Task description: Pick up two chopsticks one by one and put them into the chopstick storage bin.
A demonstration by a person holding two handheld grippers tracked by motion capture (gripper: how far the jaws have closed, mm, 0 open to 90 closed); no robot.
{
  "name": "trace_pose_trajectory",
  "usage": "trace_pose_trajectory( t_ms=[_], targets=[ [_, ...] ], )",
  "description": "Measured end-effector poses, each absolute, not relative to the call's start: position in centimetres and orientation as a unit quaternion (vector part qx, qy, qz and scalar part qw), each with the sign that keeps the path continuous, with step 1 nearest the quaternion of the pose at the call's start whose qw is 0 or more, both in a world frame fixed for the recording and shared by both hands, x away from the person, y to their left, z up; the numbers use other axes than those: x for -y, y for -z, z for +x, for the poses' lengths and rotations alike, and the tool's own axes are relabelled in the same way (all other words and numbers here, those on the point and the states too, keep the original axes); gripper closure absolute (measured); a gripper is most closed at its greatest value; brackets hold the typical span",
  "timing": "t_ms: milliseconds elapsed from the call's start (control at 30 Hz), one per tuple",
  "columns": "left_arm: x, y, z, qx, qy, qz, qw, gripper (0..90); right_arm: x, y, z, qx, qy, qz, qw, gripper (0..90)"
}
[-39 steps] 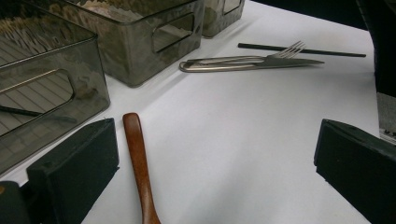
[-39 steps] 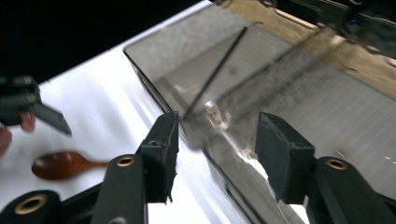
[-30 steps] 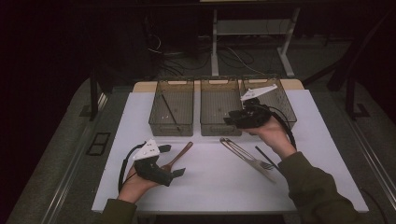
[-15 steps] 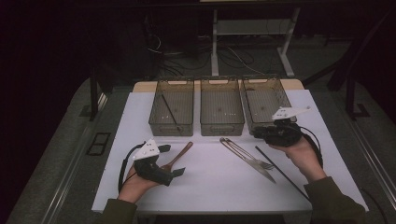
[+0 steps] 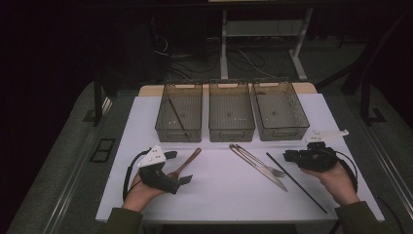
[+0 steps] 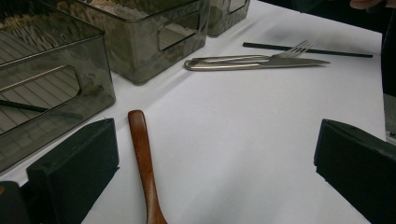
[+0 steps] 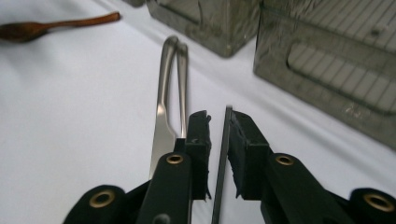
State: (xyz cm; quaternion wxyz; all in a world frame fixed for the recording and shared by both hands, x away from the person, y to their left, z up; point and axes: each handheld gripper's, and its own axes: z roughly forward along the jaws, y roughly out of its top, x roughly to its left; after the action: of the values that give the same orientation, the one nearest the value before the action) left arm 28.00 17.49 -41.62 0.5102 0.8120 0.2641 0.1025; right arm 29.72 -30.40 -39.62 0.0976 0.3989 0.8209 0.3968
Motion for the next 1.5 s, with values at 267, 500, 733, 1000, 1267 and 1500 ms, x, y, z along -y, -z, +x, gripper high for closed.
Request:
trace_pose_trajectory(
  t_ms=[267, 500, 733, 1000, 1267, 1500],
  targets=[
    [-17.6, 41.6, 28.0, -0.266, -0.105, 0.812, 0.509, 0.0, 31.6, 41.2, 28.2, -0.829, -0.372, 0.410, 0.081, 74.9],
    [-17.6, 41.6, 27.9, -0.265, -0.105, 0.812, 0.508, 0.0, 32.0, 42.5, 27.2, -0.836, -0.345, 0.419, 0.080, 77.5],
    [-17.6, 41.7, 28.0, -0.263, -0.105, 0.814, 0.507, 0.0, 31.5, 43.4, 27.1, -0.845, -0.321, 0.420, 0.075, 78.9],
    [-17.5, 41.7, 27.9, -0.262, -0.106, 0.815, 0.505, 0.0, 31.1, 44.0, 27.3, -0.854, -0.300, 0.419, 0.081, 80.7],
    [-17.5, 41.7, 27.9, -0.262, -0.106, 0.816, 0.504, 0.0, 30.7, 44.1, 27.1, -0.857, -0.288, 0.415, 0.096, 81.7],
    [-17.4, 41.7, 27.9, -0.264, -0.105, 0.816, 0.503, 0.0, 30.4, 44.1, 27.0, -0.859, -0.280, 0.415, 0.110, 84.6]
  ],
)
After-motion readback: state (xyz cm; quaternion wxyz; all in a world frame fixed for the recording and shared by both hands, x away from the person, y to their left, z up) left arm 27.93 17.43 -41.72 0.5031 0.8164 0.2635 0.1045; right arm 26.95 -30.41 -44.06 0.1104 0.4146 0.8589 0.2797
